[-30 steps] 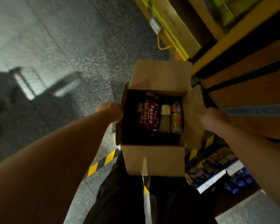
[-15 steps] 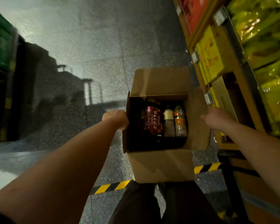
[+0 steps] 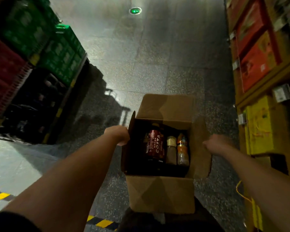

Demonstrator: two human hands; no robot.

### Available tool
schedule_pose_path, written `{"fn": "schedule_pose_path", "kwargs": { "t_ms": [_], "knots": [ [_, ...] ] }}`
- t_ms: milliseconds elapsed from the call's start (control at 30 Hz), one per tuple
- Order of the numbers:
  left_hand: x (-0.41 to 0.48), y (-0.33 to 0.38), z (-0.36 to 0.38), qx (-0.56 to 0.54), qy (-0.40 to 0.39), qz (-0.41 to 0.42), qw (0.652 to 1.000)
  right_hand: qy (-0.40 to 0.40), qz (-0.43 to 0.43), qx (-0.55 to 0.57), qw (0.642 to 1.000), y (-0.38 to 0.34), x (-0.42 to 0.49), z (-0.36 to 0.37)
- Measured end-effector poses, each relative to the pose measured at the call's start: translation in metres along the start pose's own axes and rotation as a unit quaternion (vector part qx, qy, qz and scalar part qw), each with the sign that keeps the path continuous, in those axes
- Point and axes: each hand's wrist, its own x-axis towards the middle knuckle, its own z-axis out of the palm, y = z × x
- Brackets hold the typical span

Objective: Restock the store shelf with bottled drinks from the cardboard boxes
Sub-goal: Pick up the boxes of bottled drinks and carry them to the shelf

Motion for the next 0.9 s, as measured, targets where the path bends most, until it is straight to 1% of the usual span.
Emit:
{"fn": "schedule_pose_path", "kwargs": {
  "t_ms": [67, 167, 333, 500, 600, 700, 900],
  "knots": [
    [0.011, -0.005, -0.012, -0.004, -0.026, -0.014, 1.0, -0.015, -0.01, 0.001, 1.0, -0.009, 0.022, -0.016],
    [0.033, -0.012, -0.032, -0.039, -0.05, -0.044, 0.997, -0.033, -0.044, -0.009, 0.998, -0.03, 0.066, -0.047],
    [0.074, -0.025, -0.051, -0.099, -0.044, -0.067, 0.992, -0.016, -0.048, -0.046, 0.998, -0.07, 0.117, -0.096],
    [0.13, -0.051, -0.083, -0.115, -0.036, -0.042, 0.992, 0.002, -0.018, -0.067, 0.998, -0.111, 0.155, -0.143],
    [0.16, -0.067, -0.12, -0.111, -0.019, -0.021, 0.993, 0.002, -0.006, -0.085, 0.996, -0.134, 0.172, -0.174],
    [0.19, -0.086, -0.164, -0.117, -0.006, -0.008, 0.993, 0.014, 0.009, -0.071, 0.997, -0.16, 0.193, -0.21],
    [0.258, -0.12, -0.237, -0.112, -0.013, -0.013, 0.994, 0.04, -0.01, -0.057, 0.998, -0.216, 0.252, -0.277]
  ]
}}
